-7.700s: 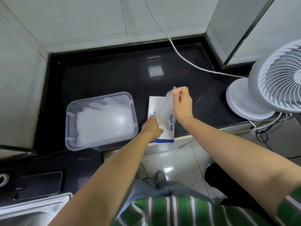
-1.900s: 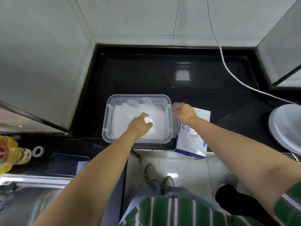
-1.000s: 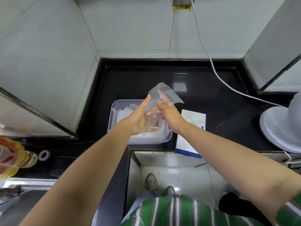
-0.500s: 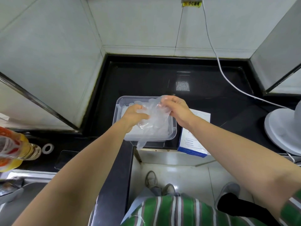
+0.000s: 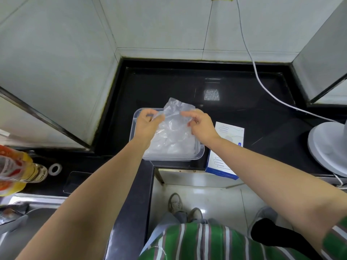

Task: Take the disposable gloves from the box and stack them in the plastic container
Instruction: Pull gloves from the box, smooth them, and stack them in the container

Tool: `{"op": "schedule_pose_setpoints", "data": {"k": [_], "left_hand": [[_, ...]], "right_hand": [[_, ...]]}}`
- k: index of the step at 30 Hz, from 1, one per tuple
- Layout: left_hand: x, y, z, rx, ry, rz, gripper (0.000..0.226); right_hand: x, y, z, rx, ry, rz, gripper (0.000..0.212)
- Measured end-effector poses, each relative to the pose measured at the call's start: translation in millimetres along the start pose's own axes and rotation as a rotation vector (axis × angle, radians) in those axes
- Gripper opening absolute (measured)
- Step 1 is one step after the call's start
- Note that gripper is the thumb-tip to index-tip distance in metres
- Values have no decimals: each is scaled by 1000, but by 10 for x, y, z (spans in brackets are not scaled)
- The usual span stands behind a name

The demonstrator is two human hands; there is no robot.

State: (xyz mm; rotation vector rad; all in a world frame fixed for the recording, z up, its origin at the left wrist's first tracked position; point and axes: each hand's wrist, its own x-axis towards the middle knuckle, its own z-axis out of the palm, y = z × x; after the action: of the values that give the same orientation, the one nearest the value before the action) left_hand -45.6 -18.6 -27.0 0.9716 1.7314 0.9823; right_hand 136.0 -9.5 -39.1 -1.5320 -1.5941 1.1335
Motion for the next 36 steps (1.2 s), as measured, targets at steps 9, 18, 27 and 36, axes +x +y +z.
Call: {"op": "schedule_pose_setpoints", "data": {"k": [9,18,27,36], "left_hand": [[-21,-108,97,960,281,738,36],[153,-480,251,1087,-453,36,77],[355,-584,248,932,-466,29,51],[530,-771,189,849,-390,-226,74]], "right_hand": [[-18,34,254,-491,-279,45,54],[71,54,332,-686,-91,-93,42],[266,206,542,-514,-541,360,57],[357,412,643,-525,-509,614,89]]}}
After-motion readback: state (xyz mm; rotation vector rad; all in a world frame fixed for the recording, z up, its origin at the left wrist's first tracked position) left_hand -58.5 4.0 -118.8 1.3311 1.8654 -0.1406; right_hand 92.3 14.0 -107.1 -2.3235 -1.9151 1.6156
